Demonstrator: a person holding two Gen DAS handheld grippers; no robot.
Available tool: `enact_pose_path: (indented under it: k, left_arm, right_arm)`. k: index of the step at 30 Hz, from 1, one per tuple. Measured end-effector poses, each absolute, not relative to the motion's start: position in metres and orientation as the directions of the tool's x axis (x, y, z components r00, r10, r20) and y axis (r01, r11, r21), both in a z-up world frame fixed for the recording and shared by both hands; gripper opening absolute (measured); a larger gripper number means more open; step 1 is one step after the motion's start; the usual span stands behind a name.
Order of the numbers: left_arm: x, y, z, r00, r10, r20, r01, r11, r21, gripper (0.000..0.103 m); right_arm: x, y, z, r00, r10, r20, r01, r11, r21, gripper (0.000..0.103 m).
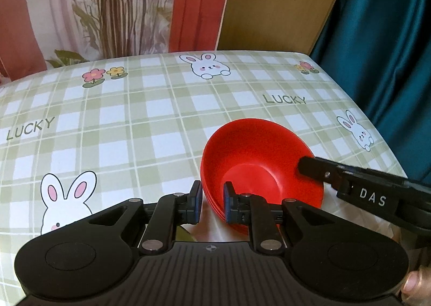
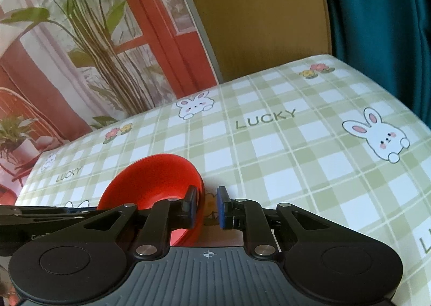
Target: Organize plates and bowls
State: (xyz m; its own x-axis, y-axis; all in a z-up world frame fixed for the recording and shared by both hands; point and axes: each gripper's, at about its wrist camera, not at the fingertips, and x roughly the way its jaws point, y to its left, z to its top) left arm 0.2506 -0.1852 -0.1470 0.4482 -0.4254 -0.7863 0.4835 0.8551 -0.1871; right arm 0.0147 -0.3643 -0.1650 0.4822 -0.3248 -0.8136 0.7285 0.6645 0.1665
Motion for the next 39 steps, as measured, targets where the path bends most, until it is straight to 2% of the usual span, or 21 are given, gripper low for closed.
enact_pose_path:
  k: [11,24,39]
  left_arm:
    - [0.253,-0.189,-0.152,0.445,-0.426,-0.788,0.475,0.858,-0.195,0.017]
    - [0.251,-0.191,-0.152,0.445,-0.435,-0.783,0.478,0.855,-0.203,0.017]
    - [0.232,-0.180,-0.116,0.494,-0.449,-0.745,0.500,0.847,-0.180,0.017]
  right_arm:
    - [0.018,-0.360,-0.174,0.490,-0.273,-0.828,0.729,0.649,0.218,0.014]
    - [0.016,-0.358,-0.172,0.475,-0.292,-0.830,0.751,0.627,0.209,0.013]
    - [0.012,-0.345,-0.147,0.509,-0.320,-0.799,0.755,0.612,0.236,0.013]
